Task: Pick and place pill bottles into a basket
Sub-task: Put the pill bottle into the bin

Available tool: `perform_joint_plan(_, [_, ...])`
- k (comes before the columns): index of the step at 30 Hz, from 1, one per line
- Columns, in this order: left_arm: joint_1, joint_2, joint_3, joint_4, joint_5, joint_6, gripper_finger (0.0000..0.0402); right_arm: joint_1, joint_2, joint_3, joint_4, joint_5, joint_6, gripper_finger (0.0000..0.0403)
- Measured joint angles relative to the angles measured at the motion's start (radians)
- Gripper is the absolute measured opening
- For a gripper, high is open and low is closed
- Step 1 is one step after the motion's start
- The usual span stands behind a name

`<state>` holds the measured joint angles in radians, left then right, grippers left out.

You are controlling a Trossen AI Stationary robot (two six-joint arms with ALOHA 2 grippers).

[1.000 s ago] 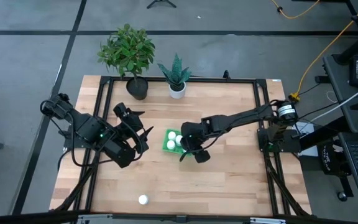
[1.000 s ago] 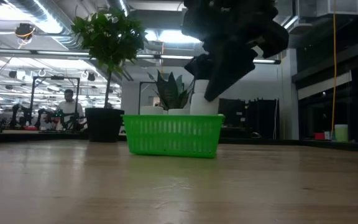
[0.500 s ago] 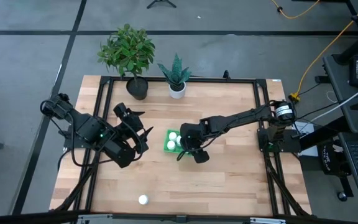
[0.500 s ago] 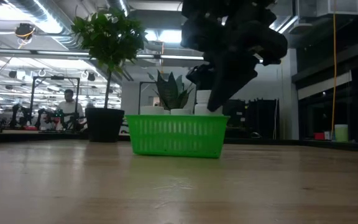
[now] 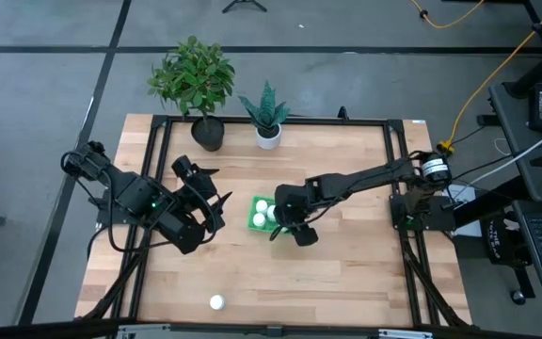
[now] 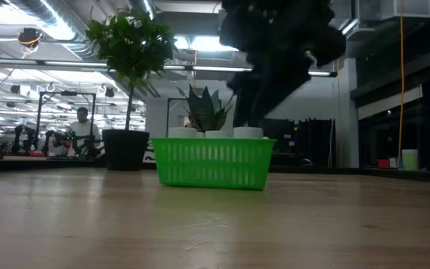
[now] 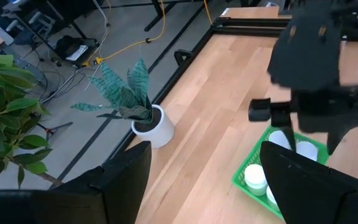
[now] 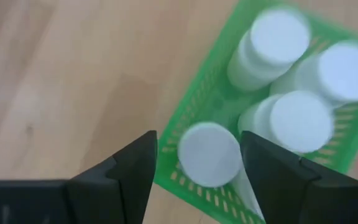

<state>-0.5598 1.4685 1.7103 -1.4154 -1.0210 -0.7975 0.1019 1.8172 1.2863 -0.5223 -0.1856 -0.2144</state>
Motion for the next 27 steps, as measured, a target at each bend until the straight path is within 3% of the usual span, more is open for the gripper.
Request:
perform_joint_plan(5, [0.0, 0.0, 0.0, -0.002, 0.0, 0.029, 0.0294, 0.024, -0.084, 0.057, -0.017, 0.038, -0.045, 0.0233])
perform_joint_plan(14, [0.0, -0.001, 0.0, -0.028, 0.064, 0.172, 0.0294, 0.032, -0.352, 0.105, -0.05, 0.392, -0.053, 0.0233])
perform_joint_plan(21, [0.0, 0.007, 0.0, -0.089, 0.144, 0.114, 0.0295, 0.088, -0.647, -0.051, -0.045, 0.612, 0.075, 0.0233])
perform_joint_plan(27, [0.016, 0.014, -0.072, -0.043, 0.23, 0.076, 0.0312, 0.189, -0.904, -0.261, 0.026, 0.663, 0.18, 0.0233])
